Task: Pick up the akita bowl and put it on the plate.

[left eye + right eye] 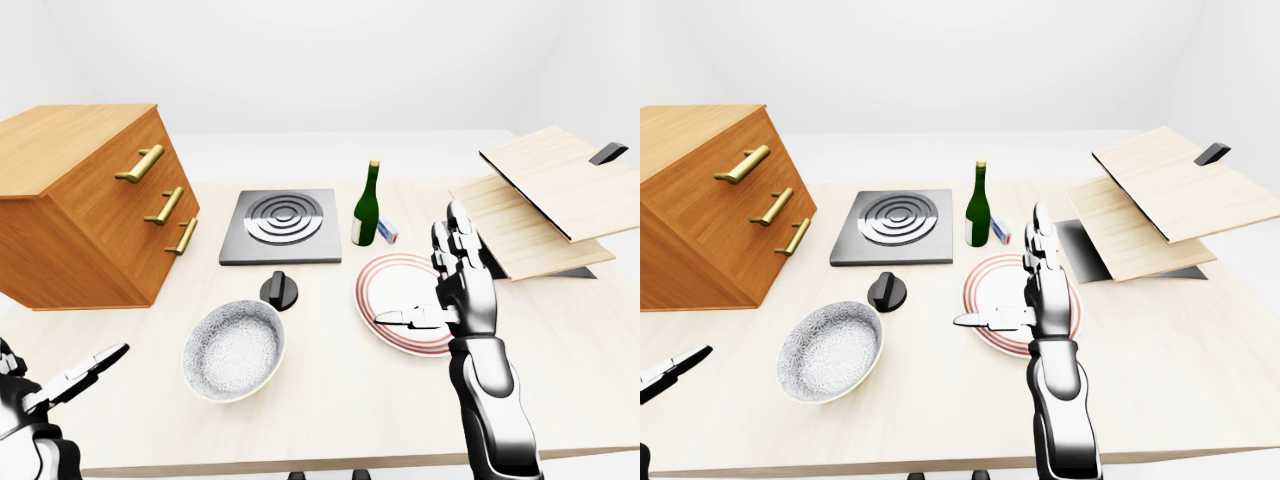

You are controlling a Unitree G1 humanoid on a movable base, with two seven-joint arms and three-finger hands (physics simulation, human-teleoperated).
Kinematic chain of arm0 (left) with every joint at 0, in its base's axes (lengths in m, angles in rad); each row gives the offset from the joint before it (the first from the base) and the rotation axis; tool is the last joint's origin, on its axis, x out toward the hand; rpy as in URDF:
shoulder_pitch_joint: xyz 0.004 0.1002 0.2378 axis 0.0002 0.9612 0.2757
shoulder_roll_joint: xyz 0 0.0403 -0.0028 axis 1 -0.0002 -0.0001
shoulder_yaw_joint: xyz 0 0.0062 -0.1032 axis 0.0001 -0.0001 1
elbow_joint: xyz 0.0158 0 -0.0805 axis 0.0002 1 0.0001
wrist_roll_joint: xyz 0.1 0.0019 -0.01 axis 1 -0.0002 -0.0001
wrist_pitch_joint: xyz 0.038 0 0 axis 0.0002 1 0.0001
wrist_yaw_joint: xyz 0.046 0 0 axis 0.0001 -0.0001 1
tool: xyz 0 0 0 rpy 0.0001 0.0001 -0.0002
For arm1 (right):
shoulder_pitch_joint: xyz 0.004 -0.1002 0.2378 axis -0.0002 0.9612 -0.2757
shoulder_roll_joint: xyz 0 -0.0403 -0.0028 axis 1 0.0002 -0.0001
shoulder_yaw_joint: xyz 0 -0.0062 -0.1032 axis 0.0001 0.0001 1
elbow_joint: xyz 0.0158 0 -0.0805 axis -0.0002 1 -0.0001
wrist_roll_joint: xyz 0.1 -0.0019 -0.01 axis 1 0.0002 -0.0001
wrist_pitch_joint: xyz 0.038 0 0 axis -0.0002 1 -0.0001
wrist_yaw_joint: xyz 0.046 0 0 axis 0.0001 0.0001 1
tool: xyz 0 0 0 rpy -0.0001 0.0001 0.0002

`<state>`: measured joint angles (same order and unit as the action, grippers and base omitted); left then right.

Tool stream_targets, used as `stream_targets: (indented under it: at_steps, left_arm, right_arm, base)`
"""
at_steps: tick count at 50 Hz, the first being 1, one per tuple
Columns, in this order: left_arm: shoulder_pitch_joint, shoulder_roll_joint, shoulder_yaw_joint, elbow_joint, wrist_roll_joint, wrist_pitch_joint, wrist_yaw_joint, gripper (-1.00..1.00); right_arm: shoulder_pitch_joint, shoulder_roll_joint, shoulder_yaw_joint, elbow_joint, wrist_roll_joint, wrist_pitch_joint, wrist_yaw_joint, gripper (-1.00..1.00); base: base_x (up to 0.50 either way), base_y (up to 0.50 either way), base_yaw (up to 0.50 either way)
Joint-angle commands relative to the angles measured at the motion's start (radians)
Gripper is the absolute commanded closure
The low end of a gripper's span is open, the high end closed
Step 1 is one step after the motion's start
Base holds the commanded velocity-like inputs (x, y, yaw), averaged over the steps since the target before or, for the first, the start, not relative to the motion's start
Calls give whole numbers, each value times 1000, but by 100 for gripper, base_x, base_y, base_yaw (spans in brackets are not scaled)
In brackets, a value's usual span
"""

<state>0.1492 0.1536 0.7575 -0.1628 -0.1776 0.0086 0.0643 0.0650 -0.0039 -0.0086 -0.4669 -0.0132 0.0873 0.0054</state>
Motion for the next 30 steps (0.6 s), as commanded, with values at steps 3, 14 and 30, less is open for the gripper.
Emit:
stream_targets:
  at_steps: [3, 14, 30]
  left_arm:
    - [6, 0, 2, -4, -2, 3, 1, -100]
    - [2, 2, 0, 11, -1, -9, 3, -100]
    - [14, -9, 19, -77, -8, 66, 2, -100]
  right_arm:
    - [1, 0, 2, -13, -3, 0, -3, -100]
    - [-1, 0, 0, -7, -2, 0, -5, -100]
    - [9, 3, 57, -5, -53, 0, 10, -100]
  base:
    - [49, 0, 0]
    - [50, 0, 0]
    - [11, 0, 0]
